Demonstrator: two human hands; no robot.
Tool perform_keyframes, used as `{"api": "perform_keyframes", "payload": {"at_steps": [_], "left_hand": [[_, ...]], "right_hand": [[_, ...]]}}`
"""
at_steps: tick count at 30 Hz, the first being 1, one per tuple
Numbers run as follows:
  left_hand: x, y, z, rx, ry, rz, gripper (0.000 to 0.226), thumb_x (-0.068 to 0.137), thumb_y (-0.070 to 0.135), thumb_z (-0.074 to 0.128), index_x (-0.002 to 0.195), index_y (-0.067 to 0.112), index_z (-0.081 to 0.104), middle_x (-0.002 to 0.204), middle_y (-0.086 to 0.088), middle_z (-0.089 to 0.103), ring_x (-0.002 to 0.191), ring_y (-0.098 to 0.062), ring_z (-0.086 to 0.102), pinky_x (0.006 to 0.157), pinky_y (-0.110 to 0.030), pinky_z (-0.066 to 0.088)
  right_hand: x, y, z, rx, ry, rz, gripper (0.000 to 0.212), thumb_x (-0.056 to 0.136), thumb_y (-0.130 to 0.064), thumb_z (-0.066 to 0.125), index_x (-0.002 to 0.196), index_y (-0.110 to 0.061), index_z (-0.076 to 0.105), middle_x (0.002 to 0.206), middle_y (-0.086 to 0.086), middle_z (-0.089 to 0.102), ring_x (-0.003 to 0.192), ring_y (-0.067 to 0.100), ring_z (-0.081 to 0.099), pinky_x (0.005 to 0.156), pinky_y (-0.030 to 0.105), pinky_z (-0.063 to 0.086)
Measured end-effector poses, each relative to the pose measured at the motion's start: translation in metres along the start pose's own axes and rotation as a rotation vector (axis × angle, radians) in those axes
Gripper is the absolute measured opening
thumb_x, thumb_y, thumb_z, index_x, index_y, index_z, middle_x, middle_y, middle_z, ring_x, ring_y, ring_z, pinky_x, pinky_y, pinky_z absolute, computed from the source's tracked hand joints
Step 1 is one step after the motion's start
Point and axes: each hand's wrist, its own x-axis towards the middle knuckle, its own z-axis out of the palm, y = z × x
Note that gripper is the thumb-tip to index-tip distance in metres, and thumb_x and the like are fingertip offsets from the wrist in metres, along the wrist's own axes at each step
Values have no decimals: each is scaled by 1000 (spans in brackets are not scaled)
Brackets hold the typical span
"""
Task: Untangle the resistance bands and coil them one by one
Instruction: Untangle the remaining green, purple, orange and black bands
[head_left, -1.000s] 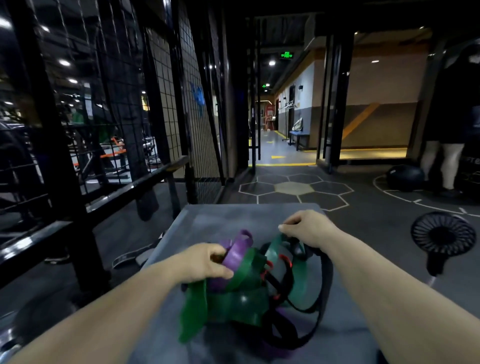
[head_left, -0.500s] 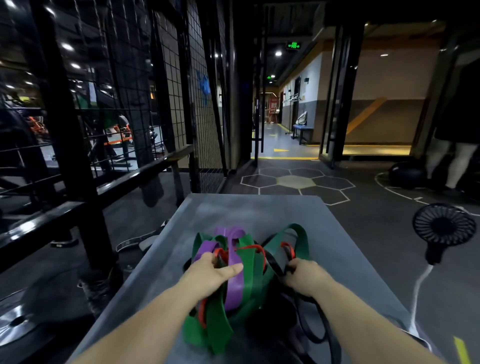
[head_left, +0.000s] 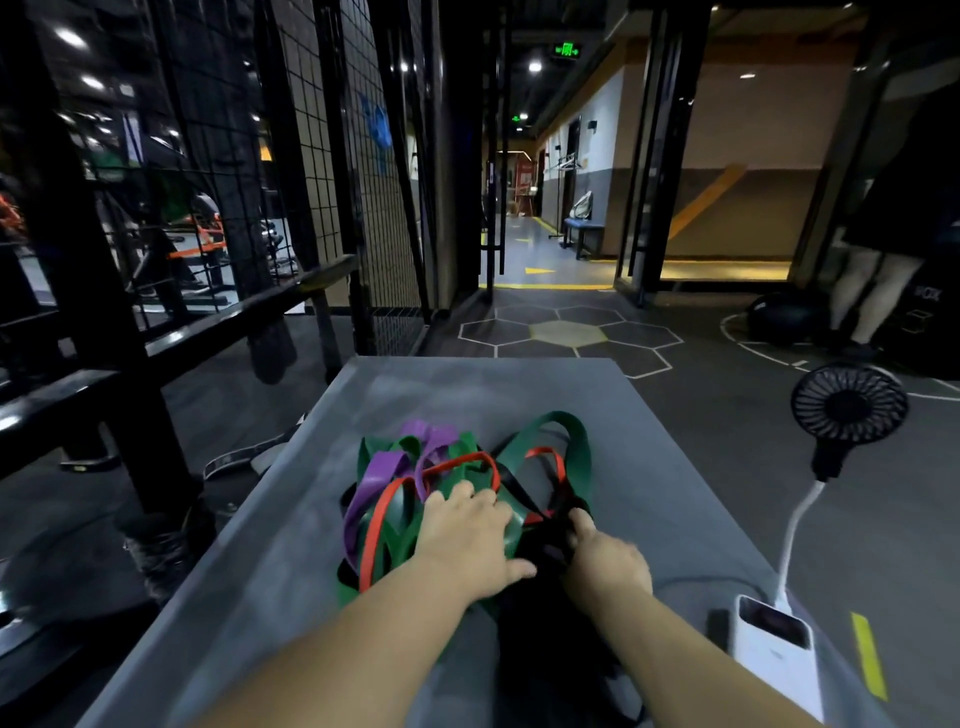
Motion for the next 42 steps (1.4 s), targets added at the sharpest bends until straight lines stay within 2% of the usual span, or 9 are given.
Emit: {"api": "perform_keyframes", "payload": {"at_steps": [6,12,16,19,26,32,36,39,42], "left_hand": [[6,-5,22,182,22,91,85,76,60,66,141,20,28,138,-4,39,129,-27,31,104,-45,27],[19,-6,26,265,-7,159,90,84,66,53,153,31,7,142,-8,36,131,-30,32,108,-46,24],[31,-3,23,332,-84,220,89,78,71,55,149,26,27,149,-10,29,138,-30,21,113,-48,16],[45,0,16,384,-136,295,98,71,72,63,148,19,32,159,-10,12,146,-31,6,117,-46,8],[67,0,6,228,-271,333,89,60,78,66,131,27,49,135,3,49,129,-21,39,107,-40,26],[73,3,13,65,-307,149,75,77,84,37,133,37,53,133,-2,49,127,-27,34,104,-44,21],[70,17,24,142,-275,163,96,62,93,43,133,28,53,127,-4,46,124,-28,33,105,-46,19],[69,21,32,151,-284,235,111,55,94,48,142,24,40,140,-2,38,132,-27,25,110,-50,11],[70,22,35,94,-286,283,101,62,85,54,139,21,43,143,1,43,135,-24,25,111,-56,8]], "right_hand": [[7,6,-5,141,-43,0,64,87,-40,55,145,-38,26,118,7,64,111,31,57,91,38,47],[21,14,-11,269,-174,16,77,85,-27,63,151,-29,22,124,11,61,113,30,58,91,33,48],[26,23,-11,403,-231,18,89,74,-36,82,145,-27,29,125,9,59,110,26,59,81,28,46],[27,30,-8,495,-211,16,90,69,-46,85,142,-27,35,134,6,55,120,24,55,83,23,39],[31,38,1,581,-105,32,65,83,-47,72,137,-25,42,130,7,58,115,25,57,83,26,42],[34,40,2,653,-68,74,57,84,-38,74,132,-26,46,124,3,59,97,21,59,80,29,49],[36,40,4,679,-54,117,52,80,-40,74,124,-32,48,110,-3,60,95,22,63,84,32,52],[38,44,7,748,-44,170,47,78,-36,75,117,-35,49,99,1,67,86,24,66,82,38,55],[39,49,9,807,15,225,45,78,-27,74,114,-34,49,91,3,66,82,26,66,74,33,54]]}}
